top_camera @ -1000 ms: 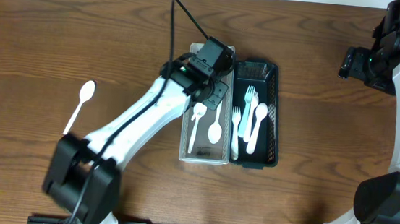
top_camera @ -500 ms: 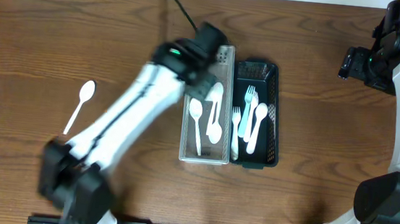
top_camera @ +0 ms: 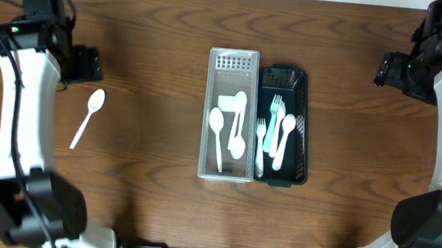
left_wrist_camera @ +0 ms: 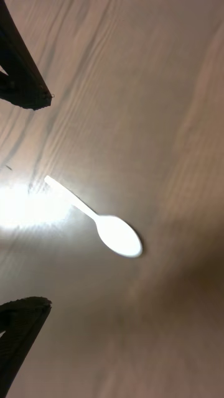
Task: Pack container
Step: 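Move the left gripper left and grasp the last white spoon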
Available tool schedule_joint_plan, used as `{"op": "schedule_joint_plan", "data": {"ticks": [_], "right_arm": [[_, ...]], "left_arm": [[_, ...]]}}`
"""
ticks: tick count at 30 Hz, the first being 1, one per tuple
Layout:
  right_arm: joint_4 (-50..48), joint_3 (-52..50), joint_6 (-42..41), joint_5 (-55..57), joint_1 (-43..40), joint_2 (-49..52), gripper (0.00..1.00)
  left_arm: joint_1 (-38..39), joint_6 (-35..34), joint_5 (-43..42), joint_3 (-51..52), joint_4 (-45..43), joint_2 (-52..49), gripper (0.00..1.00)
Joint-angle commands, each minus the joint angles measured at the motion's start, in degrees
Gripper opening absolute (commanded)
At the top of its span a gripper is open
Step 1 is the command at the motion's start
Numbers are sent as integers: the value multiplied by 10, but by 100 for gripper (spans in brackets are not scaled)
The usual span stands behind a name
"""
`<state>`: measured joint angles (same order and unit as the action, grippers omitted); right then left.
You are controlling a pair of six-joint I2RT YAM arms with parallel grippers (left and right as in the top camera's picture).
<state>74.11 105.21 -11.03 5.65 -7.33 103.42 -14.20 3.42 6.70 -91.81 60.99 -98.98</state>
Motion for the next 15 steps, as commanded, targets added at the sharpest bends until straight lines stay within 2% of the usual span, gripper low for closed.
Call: {"op": "schedule_joint_plan", "data": {"ticks": [1, 3, 15], "right_arm": [[0, -2, 9, 4, -5, 4, 84], [0, -2, 9, 5, -5, 4, 84], [0, -2, 11, 10, -7, 4, 84]], "left_arm": [[-21, 57, -50, 26, -7, -45, 98], [-23, 60, -52, 39, -24, -68, 98], [-22, 176, -76, 102, -74, -158, 98]]}}
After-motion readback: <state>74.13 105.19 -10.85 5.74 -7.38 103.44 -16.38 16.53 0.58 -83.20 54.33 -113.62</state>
